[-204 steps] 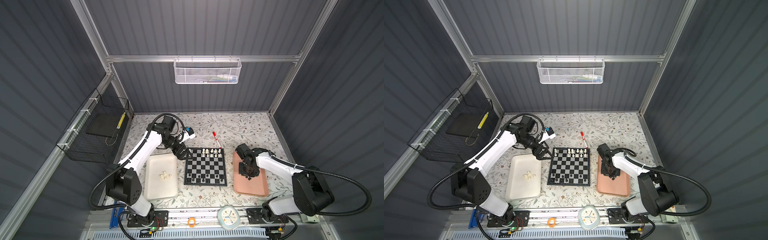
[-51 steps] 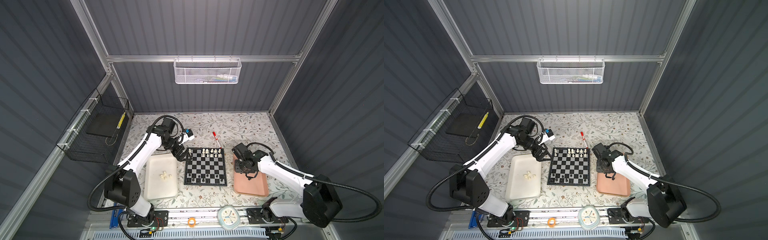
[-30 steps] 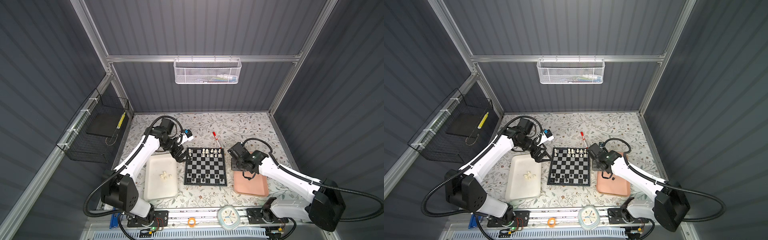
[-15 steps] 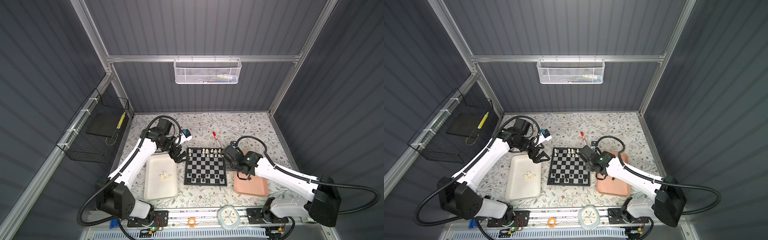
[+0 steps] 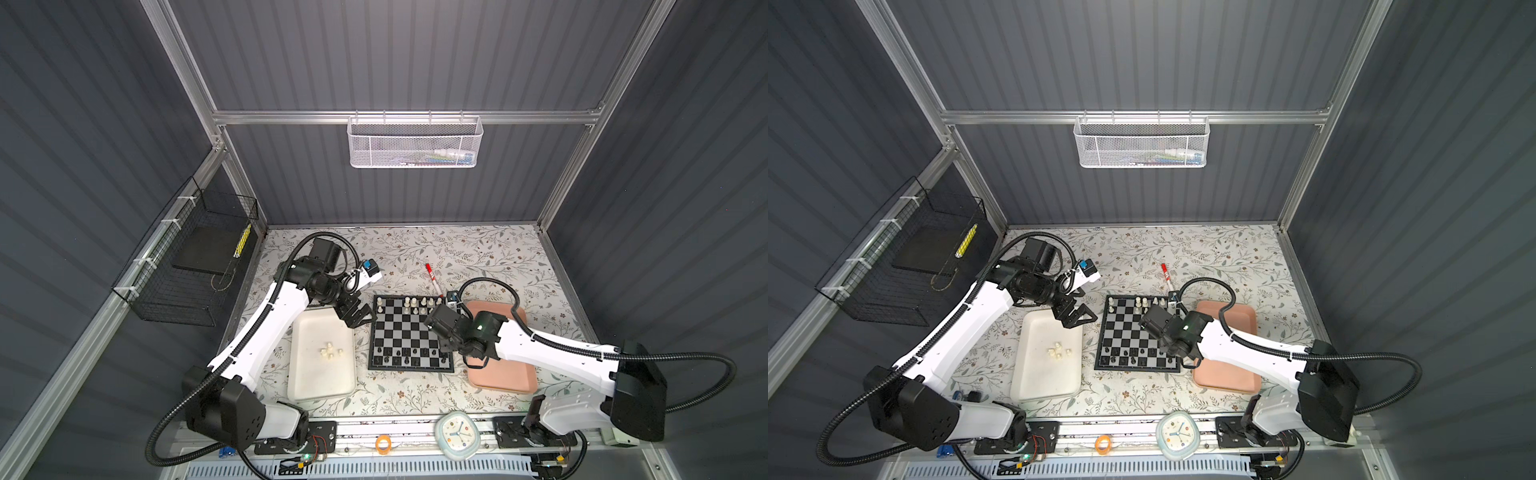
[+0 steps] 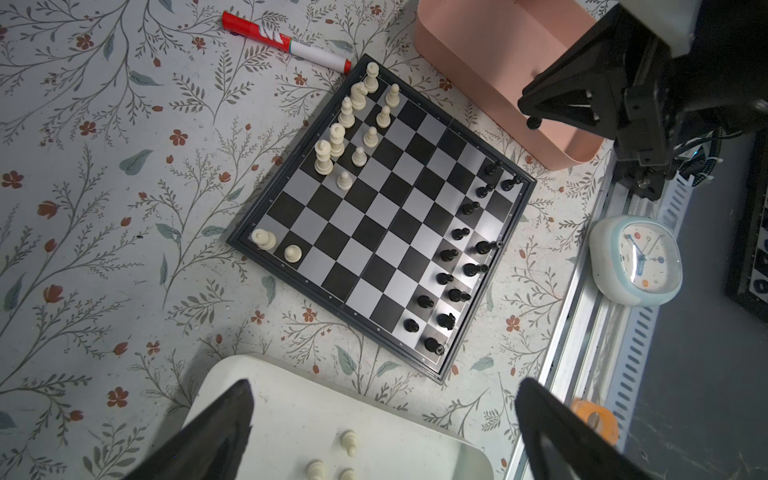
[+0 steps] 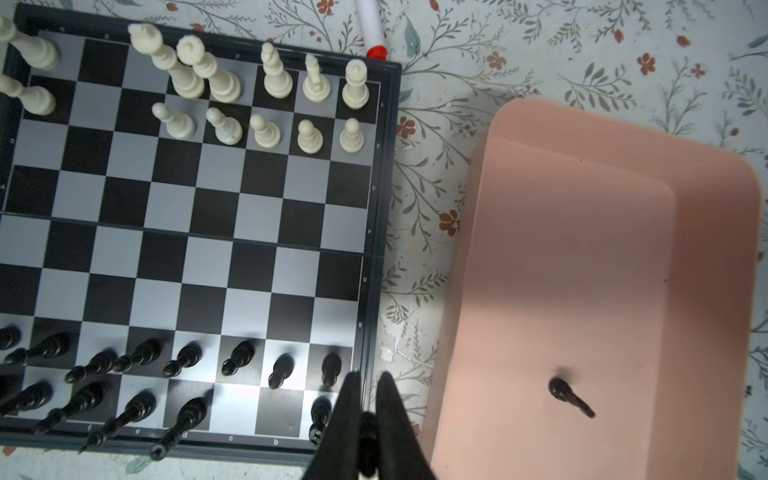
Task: Set up the chess pieces on the board
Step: 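Carry the black piece with the right gripper over the chessboard's black rows, then lower the black piece toward an empty square in the black rows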
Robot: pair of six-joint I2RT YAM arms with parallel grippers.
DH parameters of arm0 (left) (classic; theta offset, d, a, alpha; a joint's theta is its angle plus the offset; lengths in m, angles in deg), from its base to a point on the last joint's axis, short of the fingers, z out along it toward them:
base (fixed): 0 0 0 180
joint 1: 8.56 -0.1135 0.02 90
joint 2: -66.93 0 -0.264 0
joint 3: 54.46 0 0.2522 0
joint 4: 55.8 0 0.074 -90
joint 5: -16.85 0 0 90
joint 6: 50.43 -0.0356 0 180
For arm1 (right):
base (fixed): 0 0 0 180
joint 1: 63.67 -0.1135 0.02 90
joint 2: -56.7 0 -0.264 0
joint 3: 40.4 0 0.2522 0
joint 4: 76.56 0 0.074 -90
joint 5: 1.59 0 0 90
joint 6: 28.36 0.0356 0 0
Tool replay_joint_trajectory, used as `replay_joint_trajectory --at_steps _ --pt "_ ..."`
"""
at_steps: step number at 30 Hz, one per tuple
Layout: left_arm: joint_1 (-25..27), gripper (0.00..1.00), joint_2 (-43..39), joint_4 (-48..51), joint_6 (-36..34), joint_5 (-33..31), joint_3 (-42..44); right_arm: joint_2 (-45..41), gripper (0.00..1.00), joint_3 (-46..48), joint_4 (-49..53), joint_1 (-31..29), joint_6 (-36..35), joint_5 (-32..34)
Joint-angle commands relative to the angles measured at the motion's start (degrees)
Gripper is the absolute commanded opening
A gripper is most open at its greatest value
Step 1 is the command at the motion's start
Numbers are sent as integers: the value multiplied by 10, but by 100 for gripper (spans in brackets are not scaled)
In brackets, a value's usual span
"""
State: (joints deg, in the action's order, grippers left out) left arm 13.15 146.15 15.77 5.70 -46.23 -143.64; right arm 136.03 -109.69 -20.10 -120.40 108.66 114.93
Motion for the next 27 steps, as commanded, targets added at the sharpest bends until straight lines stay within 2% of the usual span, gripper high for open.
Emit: replay_joint_trajectory --at_steps 1,27 --pt "3 99 -14 15 9 -5 14 14 11 -20 -6 -14 20 23" --pt "3 100 -43 -18 35 -13 32 92 12 -38 -54 -110 78 62"
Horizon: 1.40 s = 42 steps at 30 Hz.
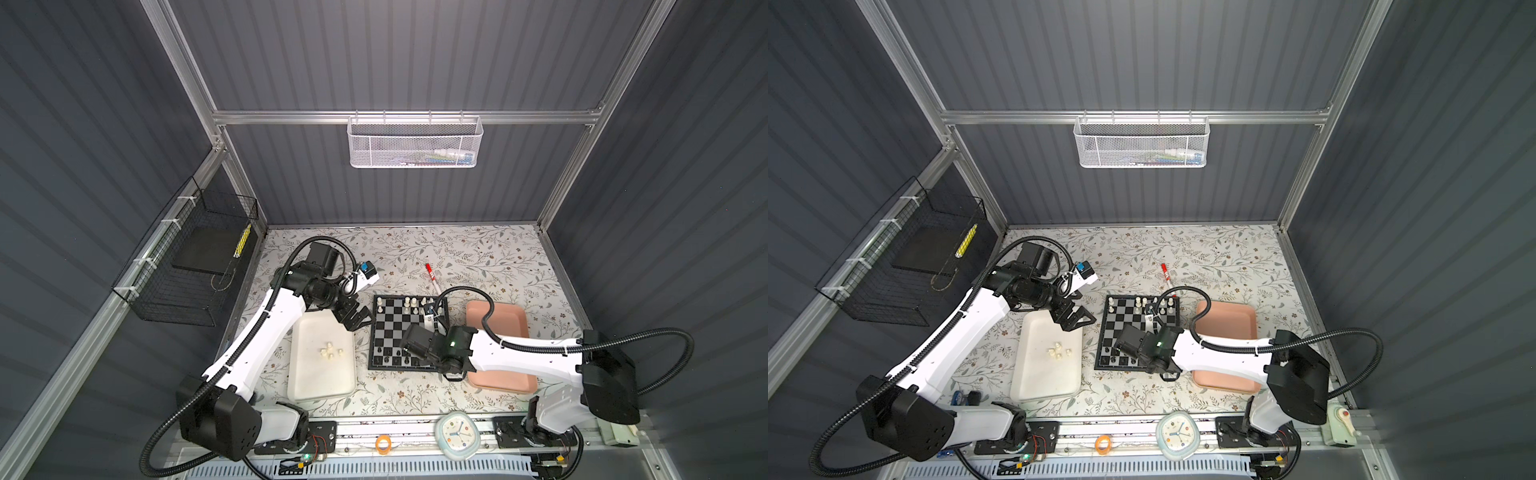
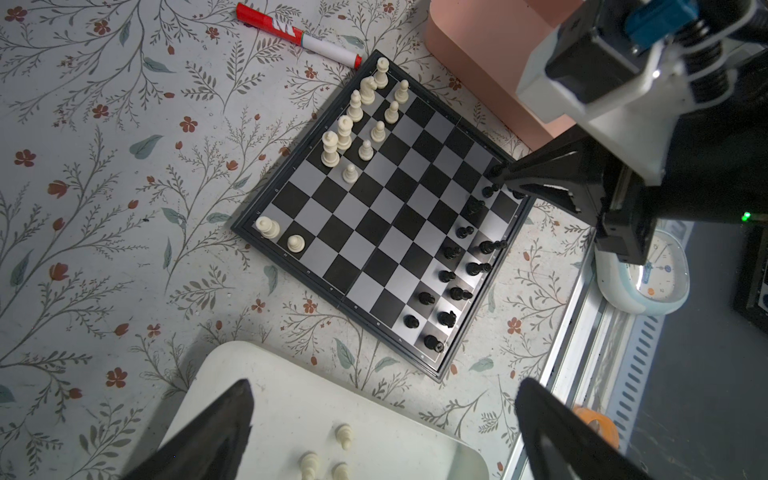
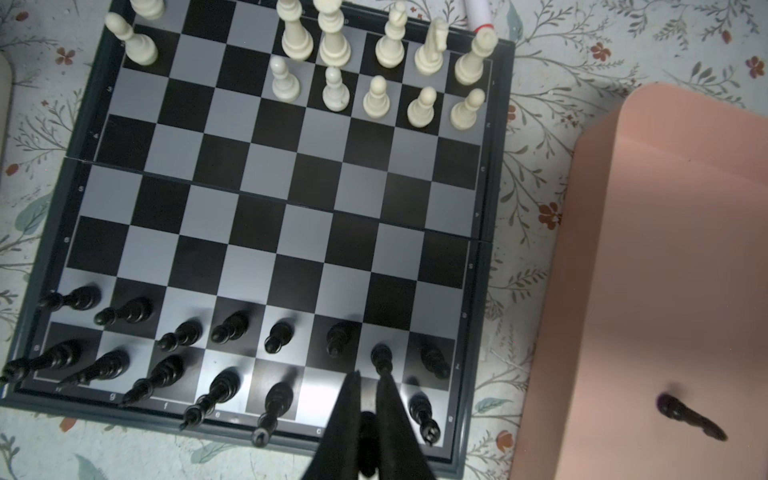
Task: Set up the chess pieces on the board
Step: 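Lower the black piece toward an empty square in the black rows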
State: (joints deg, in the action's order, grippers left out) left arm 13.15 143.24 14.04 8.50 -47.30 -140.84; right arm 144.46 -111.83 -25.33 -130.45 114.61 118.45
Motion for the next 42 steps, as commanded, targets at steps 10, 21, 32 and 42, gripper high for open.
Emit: replay_joint_trajectory --at_steps 10,21,32,42 --pt "2 100 -20 -1 9 -2 5 25 12 -14 -13 -29 40 48" --pt "1 100 -19 1 10 4 3 24 12 5 -23 -35 58 61" --pt "0 100 -22 9 4 21 5 31 12 21 -40 -37 71 64" --pt "-3 99 -25 10 5 24 7 36 12 27 -50 -38 72 66"
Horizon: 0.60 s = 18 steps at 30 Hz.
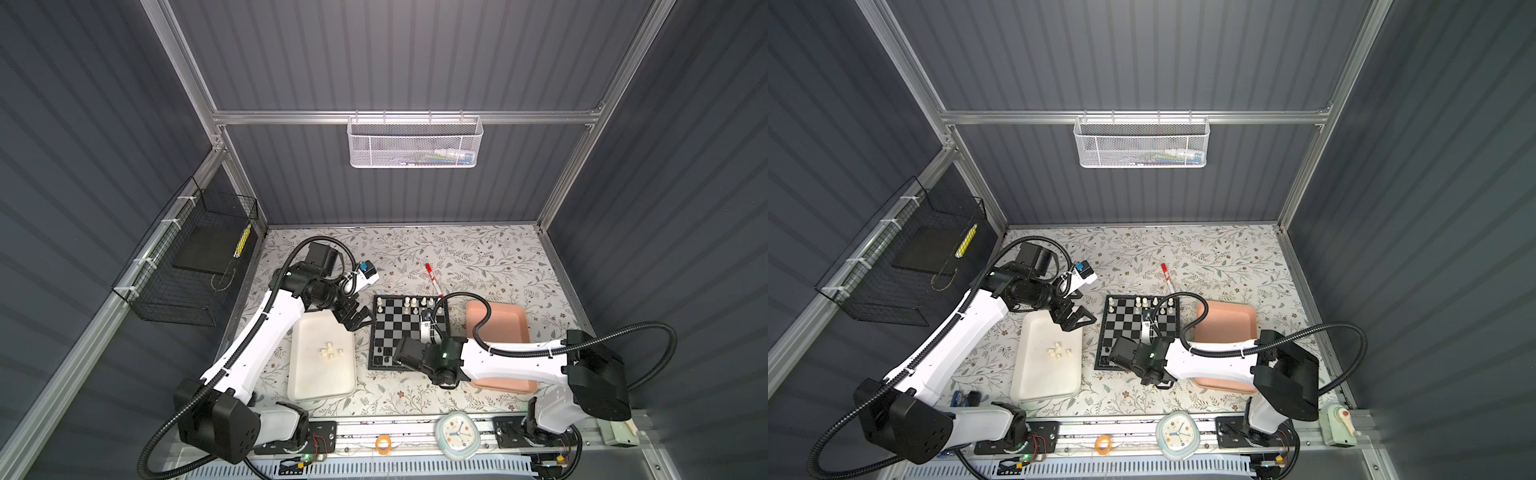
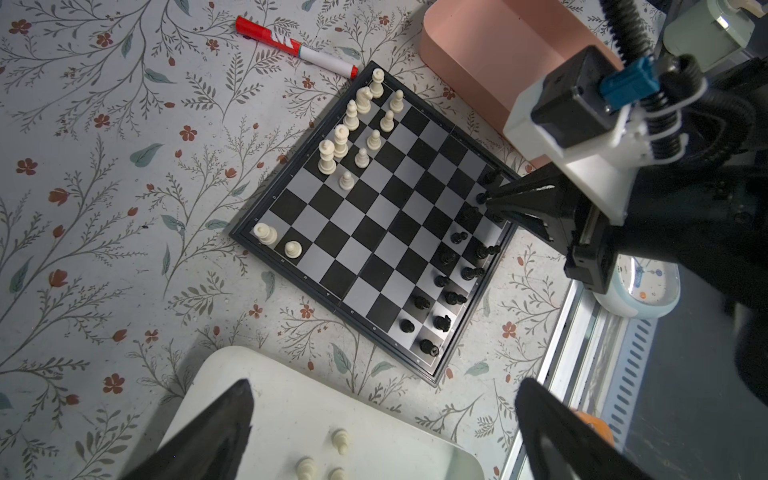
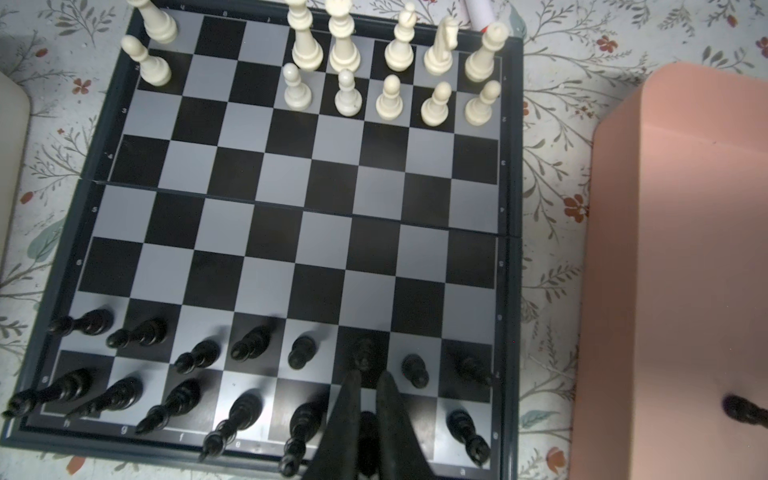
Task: Set up the chess pieces on the board
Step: 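Lower the black piece toward an empty square in the black rows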
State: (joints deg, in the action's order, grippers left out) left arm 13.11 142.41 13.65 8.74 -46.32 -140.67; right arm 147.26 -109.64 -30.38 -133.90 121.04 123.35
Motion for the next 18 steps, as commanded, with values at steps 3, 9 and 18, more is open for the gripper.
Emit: replay_joint_trajectory --at_steps 3,9,18 --pt "-4 100 -17 14 3 16 6 12 12 4 -1 -4 4 18" --pt "-8 100 -19 14 4 17 7 12 12 7 -6 -4 -6 20" --pt "-19 100 -17 16 6 27 2 10 12 15 -8 -6 -22 14"
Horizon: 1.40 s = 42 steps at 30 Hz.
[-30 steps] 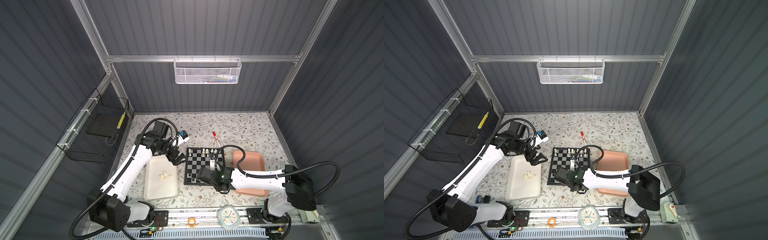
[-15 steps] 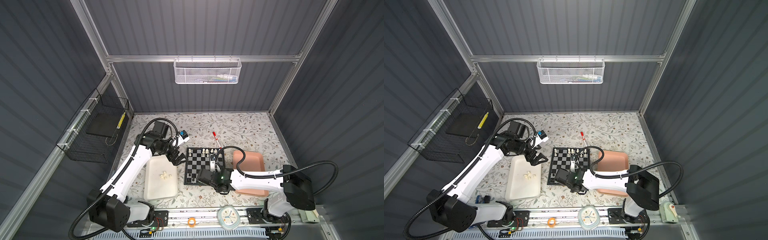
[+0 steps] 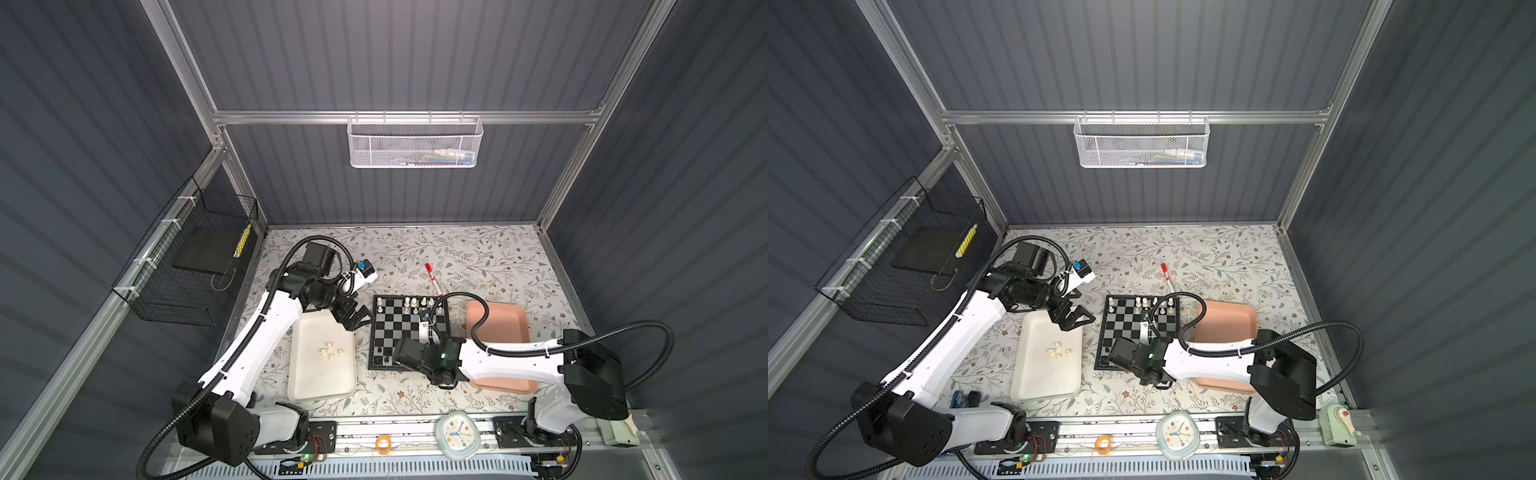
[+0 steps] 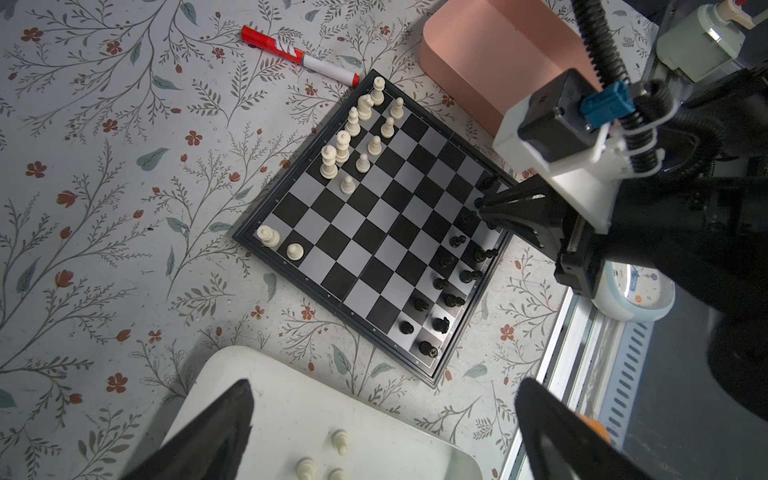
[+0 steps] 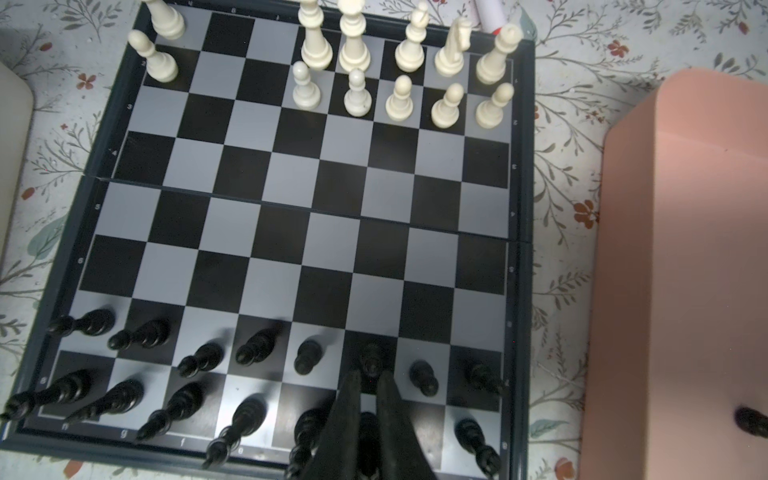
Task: Set up the chess pieces on the board
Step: 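Lower the black piece toward an empty square in the black rows, then set the black piece on the board and open the right gripper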
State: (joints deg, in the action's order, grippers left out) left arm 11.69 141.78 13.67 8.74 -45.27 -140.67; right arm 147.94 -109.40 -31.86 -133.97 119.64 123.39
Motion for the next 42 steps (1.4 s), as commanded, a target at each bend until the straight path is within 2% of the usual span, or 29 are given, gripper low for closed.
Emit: replay_joint_trajectory --at_steps 1,42 --pt "-6 100 -10 16 6 18 1 2 12 15 7 -5 -9 14" --pt "-28 99 -4 20 10 41 -7 24 12 27 -36 -8 -42 -14"
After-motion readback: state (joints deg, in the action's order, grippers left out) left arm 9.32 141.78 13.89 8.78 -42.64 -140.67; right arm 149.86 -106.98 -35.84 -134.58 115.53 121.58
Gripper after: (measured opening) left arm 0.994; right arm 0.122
